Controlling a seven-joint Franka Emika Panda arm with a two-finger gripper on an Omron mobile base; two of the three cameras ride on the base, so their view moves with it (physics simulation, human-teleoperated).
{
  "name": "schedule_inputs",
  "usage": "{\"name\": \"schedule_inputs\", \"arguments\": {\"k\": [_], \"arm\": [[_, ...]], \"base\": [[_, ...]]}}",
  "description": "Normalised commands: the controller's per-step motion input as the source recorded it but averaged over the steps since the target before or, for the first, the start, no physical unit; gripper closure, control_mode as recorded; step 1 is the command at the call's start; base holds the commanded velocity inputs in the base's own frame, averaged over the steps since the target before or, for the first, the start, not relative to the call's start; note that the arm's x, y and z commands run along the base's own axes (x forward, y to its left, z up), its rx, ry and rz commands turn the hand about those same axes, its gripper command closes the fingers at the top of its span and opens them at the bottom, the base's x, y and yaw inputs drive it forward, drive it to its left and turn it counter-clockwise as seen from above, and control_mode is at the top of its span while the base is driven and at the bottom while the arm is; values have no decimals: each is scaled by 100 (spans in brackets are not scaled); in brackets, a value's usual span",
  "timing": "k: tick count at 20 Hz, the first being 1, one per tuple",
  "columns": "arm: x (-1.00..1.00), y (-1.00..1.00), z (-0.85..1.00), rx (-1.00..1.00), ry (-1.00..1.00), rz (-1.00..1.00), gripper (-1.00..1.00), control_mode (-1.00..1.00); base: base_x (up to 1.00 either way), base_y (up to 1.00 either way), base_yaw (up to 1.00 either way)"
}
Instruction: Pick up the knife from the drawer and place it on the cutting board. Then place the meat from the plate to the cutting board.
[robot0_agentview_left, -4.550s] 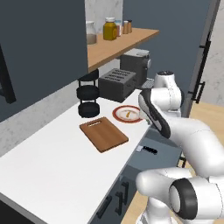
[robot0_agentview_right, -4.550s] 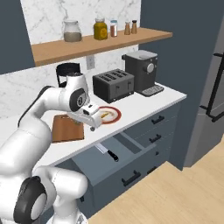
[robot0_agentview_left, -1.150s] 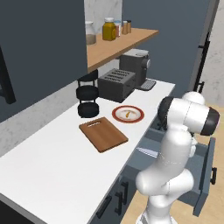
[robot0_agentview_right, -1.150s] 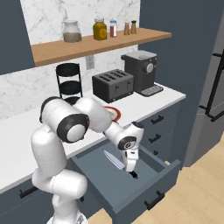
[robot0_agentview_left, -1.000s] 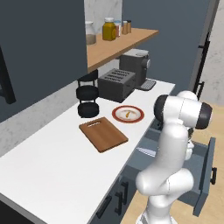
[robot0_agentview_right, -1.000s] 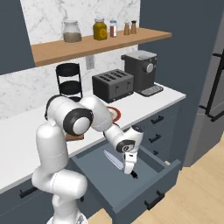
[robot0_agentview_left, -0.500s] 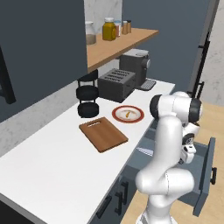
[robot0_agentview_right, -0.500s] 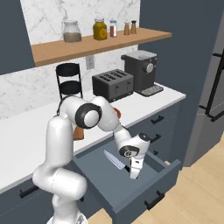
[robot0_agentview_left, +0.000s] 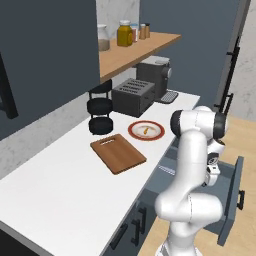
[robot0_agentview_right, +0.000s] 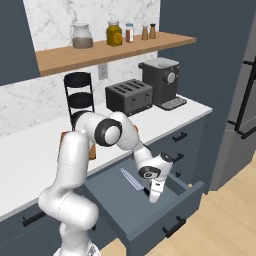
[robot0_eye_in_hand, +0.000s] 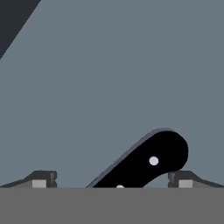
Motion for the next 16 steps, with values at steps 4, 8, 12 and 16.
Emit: {"name": "schedule_inputs", "arguments": {"k": [4, 8, 12, 16], "arm": [[-6, 0, -44, 0, -5, -6, -100, -100], [-21, 6, -6, -3, -12, -14, -100, -100], [0, 0, 10, -1, -9, -21, -100, -100], [0, 0, -12, 0, 0, -10, -100, -100]], "base": [[0, 0, 0], [0, 0, 0], [0, 0, 0], [0, 0, 0]]}}
